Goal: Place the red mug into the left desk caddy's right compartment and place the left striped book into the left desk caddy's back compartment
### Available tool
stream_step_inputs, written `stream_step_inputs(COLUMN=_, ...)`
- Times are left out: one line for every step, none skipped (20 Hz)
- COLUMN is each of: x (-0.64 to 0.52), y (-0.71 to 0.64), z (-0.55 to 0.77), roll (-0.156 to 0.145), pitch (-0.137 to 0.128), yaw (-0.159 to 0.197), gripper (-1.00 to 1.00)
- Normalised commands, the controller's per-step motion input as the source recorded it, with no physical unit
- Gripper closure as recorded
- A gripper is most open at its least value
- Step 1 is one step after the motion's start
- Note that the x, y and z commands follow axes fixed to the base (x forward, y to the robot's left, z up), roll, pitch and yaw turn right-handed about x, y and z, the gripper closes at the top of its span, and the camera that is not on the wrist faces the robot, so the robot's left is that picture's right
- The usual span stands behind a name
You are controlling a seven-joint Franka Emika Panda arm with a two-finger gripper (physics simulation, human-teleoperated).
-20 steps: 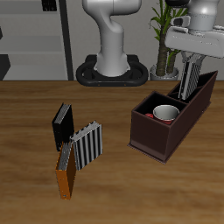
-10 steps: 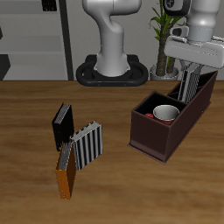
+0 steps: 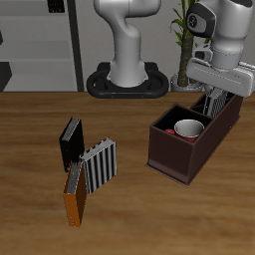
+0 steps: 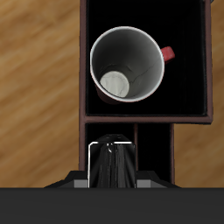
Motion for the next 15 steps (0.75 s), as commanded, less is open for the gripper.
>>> stream_step_inputs(x=-0.14, y=0.05, z=-0.09, roll=0.055, pitch=0.019, yaw=-0.131, gripper=-1.0)
stream_step_inputs(x=-0.08, y=-0.11, z=0.1, roll=-0.137, pitch=-0.01, yaw=-0.036, gripper=-1.0)
stream_step_inputs(x=-0.12, y=0.06, z=0.07, roll=-0.018, pitch=0.024, yaw=-0.052, gripper=-1.0)
stream_step_inputs(x=0.03, y=-0.01, z=0.06, roll=0.047, pitch=-0.006, yaw=0.018, gripper=-1.0)
stream_step_inputs(x=0.0, y=0.0, z=0.0, roll=0.0, pitch=0.0, yaw=0.0, gripper=-1.0)
stream_step_inputs(x=-0.21, y=-0.01, z=0.2, roll=0.0, pitch=0.056, yaw=-0.061, gripper=-1.0)
stream_step_inputs(x=-0.15, y=-0.06, z=0.19, roll=0.004, pitch=-0.05, yaw=0.047, gripper=-1.0)
stream_step_inputs(x=-0.04, y=-0.03, z=0.1, roll=0.027, pitch=0.011, yaw=0.003, gripper=-1.0)
stream_step_inputs(x=-0.02, y=-0.02, z=0.09, roll=0.033, pitch=0.003, yaw=0.016, gripper=-1.0)
stream_step_inputs(x=-0.19, y=-0.09, z=0.17, roll=-0.05, pitch=-0.037, yaw=0.04, gripper=-1.0)
stream_step_inputs(x=-0.01, y=-0.09, z=0.11, roll=-0.008, pitch=0.007, yaw=-0.01, gripper=-1.0)
stream_step_inputs(x=-0.15, y=-0.06, z=0.18, roll=0.034, pitch=0.002, yaw=-0.02, gripper=-1.0)
stream_step_inputs(x=-0.19, y=-0.07, z=0.24, roll=-0.012, pitch=-0.072, yaw=0.096, gripper=-1.0)
stream_step_inputs(x=0.18, y=-0.07, z=0.0, roll=0.0, pitch=0.0, yaw=0.0, gripper=-1.0)
stream_step_inputs(x=-0.22, y=-0.08, z=0.21, roll=-0.02, pitch=-0.066, yaw=0.068, gripper=-1.0)
